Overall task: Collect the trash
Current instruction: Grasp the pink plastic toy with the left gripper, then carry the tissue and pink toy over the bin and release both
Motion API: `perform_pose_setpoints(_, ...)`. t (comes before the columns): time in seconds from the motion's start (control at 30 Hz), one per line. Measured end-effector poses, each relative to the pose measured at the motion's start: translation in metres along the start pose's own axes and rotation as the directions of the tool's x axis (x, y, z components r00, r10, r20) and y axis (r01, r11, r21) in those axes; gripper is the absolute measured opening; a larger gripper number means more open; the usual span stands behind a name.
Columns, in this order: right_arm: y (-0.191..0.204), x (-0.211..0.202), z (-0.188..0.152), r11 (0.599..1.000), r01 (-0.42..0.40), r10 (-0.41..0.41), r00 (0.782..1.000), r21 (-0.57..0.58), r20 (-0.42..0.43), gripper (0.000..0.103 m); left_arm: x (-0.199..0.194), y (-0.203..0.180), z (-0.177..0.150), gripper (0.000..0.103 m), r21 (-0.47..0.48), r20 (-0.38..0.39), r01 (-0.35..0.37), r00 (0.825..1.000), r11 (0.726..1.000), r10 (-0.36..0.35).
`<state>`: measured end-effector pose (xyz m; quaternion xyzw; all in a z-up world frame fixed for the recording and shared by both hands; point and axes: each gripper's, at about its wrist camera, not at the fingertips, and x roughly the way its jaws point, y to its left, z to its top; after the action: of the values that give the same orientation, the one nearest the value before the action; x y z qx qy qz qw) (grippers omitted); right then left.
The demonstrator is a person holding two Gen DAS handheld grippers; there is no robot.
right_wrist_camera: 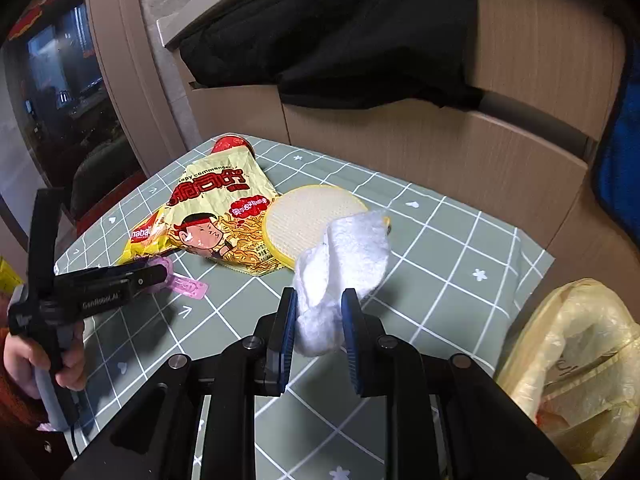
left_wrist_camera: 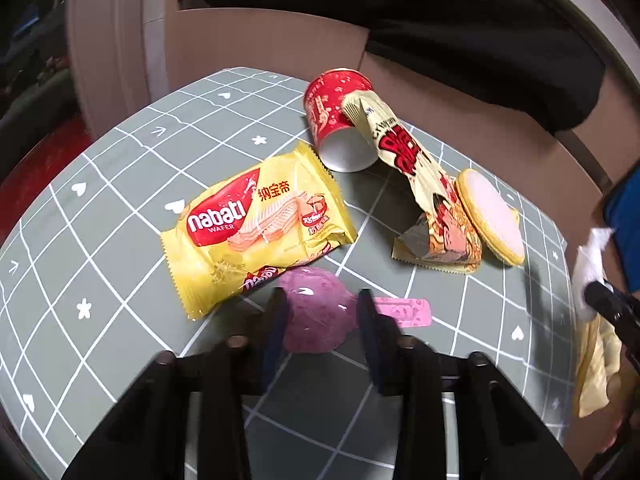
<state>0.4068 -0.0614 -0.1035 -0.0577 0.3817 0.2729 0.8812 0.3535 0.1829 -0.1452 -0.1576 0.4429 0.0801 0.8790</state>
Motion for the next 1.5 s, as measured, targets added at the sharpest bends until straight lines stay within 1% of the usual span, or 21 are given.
perform_pose_setpoints(0.1, -0.002, -0.012, 0.001, 1.0, -0.001, 0.0, 1.0, 0.004, 0.025, 0.021, -0.014, -0.008, 0.002, 0.031, 0.017, 0.044, 0.006, 0.999, 1.0, -0.007)
perform_pose_setpoints(0.17, -0.005, -0.02, 0.002, 1.0, 0.0, 0.0, 0.999, 0.008, 0.041, 0.021, -0.028, -0.016, 0.004, 0.031, 0.046, 0.085, 0.011, 0.996, 0.999, -0.015)
perform_pose_setpoints(0.23, -0.007, -0.028, 0.003, 1.0, 0.002, -0.002, 0.998, 0.011, 0.058, 0.021, -0.043, -0.026, 0.007, 0.031, 0.073, 0.128, 0.021, 0.991, 0.997, -0.03)
perform_pose_setpoints(0.33, -0.009, -0.047, 0.005, 1.0, 0.007, -0.008, 0.996, 0.008, 0.091, 0.021, -0.063, -0.042, 0.012, 0.031, 0.102, 0.171, 0.043, 0.983, 0.994, -0.06)
perform_pose_setpoints(0.5, -0.021, -0.08, 0.008, 0.999, 0.025, -0.028, 0.989, 0.021, 0.148, 0.021, -0.098, -0.083, 0.025, 0.031, 0.161, 0.238, 0.104, 0.961, 0.981, -0.141)
perform_pose_setpoints(0.67, -0.044, -0.118, 0.006, 0.997, 0.052, -0.065, 0.975, 0.064, 0.212, 0.021, -0.126, -0.132, 0.025, 0.031, 0.264, 0.284, 0.159, 0.93, 0.951, -0.234)
perform_pose_setpoints(0.73, -0.052, -0.134, 0.003, 0.994, 0.073, -0.089, 0.968, 0.077, 0.236, 0.021, -0.133, -0.15, 0.023, 0.031, 0.301, 0.284, 0.181, 0.92, 0.936, -0.27)
perform_pose_setpoints(0.97, -0.086, -0.176, -0.008, 0.983, 0.123, -0.158, 0.946, 0.138, 0.284, 0.021, -0.145, -0.214, 0.012, 0.031, 0.412, 0.259, 0.229, 0.899, 0.882, -0.354)
perform_pose_setpoints(1.17, -0.118, -0.205, -0.021, 0.963, 0.177, -0.233, 0.926, 0.202, 0.298, 0.021, -0.142, -0.271, 0.003, 0.031, 0.472, 0.197, 0.299, 0.881, 0.829, -0.43)
perform_pose_setpoints(1.3, -0.14, -0.223, -0.033, 0.946, 0.207, -0.28, 0.909, 0.25, 0.307, 0.021, -0.134, -0.302, -0.005, 0.031, 0.507, 0.159, 0.329, 0.873, 0.797, -0.461)
perform_pose_setpoints(1.43, -0.16, -0.23, -0.045, 0.93, 0.218, -0.306, 0.905, 0.295, 0.297, 0.021, -0.124, -0.326, -0.015, 0.031, 0.534, 0.125, 0.358, 0.863, 0.766, -0.49)
perform_pose_setpoints(1.5, -0.168, -0.228, -0.049, 0.925, 0.217, -0.309, 0.907, 0.312, 0.285, 0.021, -0.119, -0.332, -0.019, 0.031, 0.536, 0.113, 0.367, 0.861, 0.761, -0.495)
